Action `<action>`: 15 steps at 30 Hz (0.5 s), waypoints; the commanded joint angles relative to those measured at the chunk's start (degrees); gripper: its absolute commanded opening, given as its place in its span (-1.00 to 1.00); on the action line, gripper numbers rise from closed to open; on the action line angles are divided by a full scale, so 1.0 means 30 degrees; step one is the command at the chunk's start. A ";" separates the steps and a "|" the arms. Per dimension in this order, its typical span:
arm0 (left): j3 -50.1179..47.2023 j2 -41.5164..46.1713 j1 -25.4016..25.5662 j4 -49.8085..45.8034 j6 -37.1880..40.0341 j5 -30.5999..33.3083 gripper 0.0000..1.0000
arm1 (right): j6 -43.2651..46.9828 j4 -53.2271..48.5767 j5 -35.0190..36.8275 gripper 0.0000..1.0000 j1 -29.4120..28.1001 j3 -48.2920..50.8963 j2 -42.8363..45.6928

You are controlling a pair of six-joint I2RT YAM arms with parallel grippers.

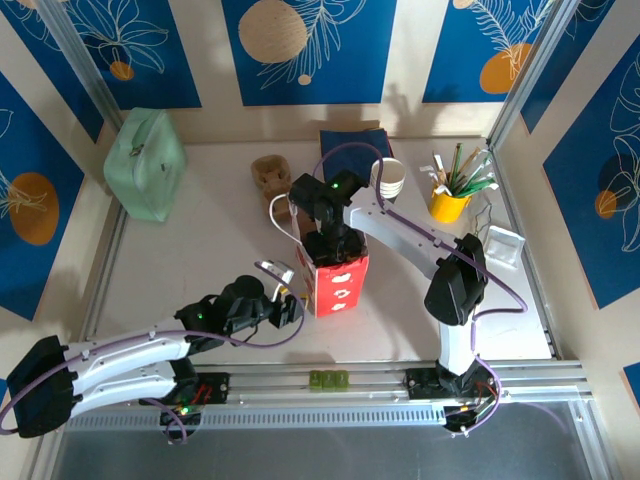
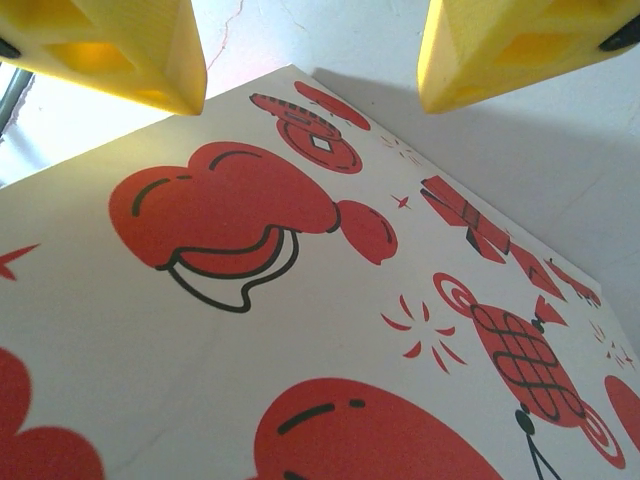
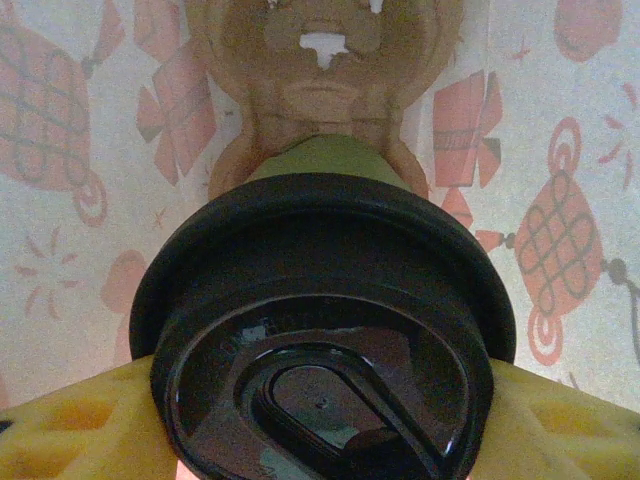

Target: Pack the takeout coffee

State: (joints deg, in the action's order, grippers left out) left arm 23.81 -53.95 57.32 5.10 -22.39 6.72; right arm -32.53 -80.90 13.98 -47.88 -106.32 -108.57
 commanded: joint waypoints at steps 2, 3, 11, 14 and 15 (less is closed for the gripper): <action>-0.0174 -0.0244 0.0230 0.0360 -0.0034 0.0309 0.16 | -0.0289 -0.1499 -0.0245 0.22 -0.0264 -0.1033 -0.0239; -0.0174 -0.0320 0.0229 0.0407 -0.0058 0.0280 0.16 | -0.0296 -0.1704 -0.0210 0.22 -0.0281 -0.1206 -0.0254; -0.0173 -0.0509 0.0218 0.0554 -0.0094 0.0279 0.16 | -0.0658 -0.2330 -0.0206 0.22 -0.0560 -0.1460 0.0028; -0.0174 -0.0544 0.0229 0.0553 -0.0094 0.0279 0.16 | -0.0859 -0.2216 -0.0209 0.22 -0.0563 -0.1197 0.0127; -0.0174 -0.0541 0.0229 0.0545 -0.0121 0.0279 0.16 | -0.0928 -0.2207 -0.0207 0.22 -0.0562 -0.1102 0.0127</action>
State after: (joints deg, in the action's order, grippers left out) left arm 23.66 -55.37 57.30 5.19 -22.41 6.72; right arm -33.74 -85.67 13.93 -49.17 -109.51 -108.66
